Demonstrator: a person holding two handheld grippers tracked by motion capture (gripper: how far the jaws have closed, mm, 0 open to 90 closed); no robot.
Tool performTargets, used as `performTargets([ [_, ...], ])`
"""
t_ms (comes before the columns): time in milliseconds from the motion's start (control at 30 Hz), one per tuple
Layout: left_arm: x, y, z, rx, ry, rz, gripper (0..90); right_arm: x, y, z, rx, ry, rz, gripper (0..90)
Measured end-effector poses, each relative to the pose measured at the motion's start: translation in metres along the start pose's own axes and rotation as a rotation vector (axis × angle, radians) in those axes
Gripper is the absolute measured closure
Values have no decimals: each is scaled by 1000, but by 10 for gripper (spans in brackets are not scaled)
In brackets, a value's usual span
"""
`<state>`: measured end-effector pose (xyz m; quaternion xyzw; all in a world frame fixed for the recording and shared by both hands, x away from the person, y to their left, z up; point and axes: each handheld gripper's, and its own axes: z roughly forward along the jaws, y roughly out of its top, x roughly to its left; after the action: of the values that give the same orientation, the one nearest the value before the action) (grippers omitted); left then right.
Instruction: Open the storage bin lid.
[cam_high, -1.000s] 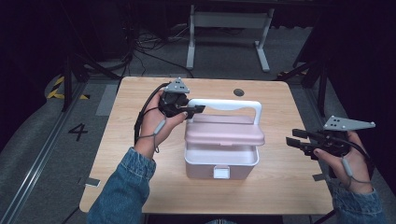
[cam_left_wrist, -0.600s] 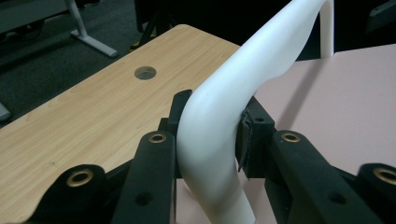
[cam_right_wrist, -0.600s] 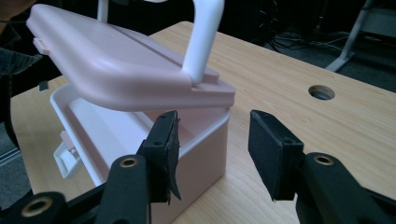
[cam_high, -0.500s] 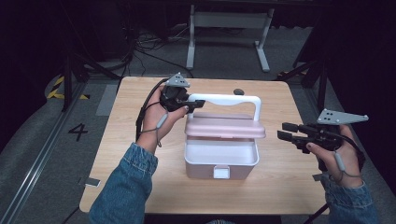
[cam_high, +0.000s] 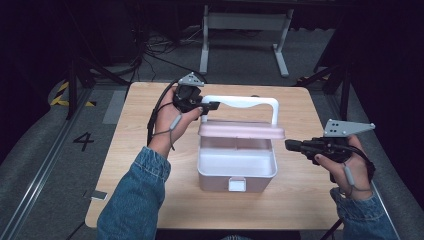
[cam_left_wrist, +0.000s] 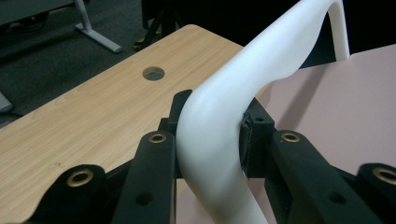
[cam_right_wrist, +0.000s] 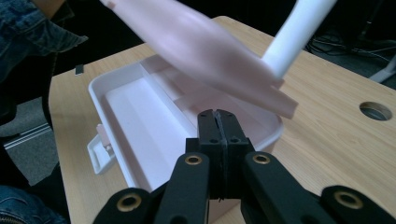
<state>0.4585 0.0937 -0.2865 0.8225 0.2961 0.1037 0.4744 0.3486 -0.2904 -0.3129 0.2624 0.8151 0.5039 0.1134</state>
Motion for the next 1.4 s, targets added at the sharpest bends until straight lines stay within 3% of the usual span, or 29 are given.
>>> performTargets([
  [167, 3, 3, 3, 8, 24, 9, 719, 6, 2, 6, -12, 2, -25, 900],
  [533, 3, 1, 2, 2, 11, 10, 719, 12, 9, 15, -107, -36, -67, 900],
  [733, 4, -5, 0, -14, 37, 35, 568, 11, 8, 15, -121, -42, -60, 900],
  [867, 5, -9, -10, -35, 45, 42, 447, 10, 8, 16, -134, -40, -53, 900],
  [1100, 5, -15, -34, -54, 38, 50, 424, 9, 7, 15, -148, -8, -8, 900],
  [1133, 5, -16, -37, -57, 36, 67, 423, 9, 7, 15, -153, -6, -4, 900],
  [1400, -5, -25, -59, -74, -11, 87, 416, 7, 7, 15, -162, -2, 11, 900],
])
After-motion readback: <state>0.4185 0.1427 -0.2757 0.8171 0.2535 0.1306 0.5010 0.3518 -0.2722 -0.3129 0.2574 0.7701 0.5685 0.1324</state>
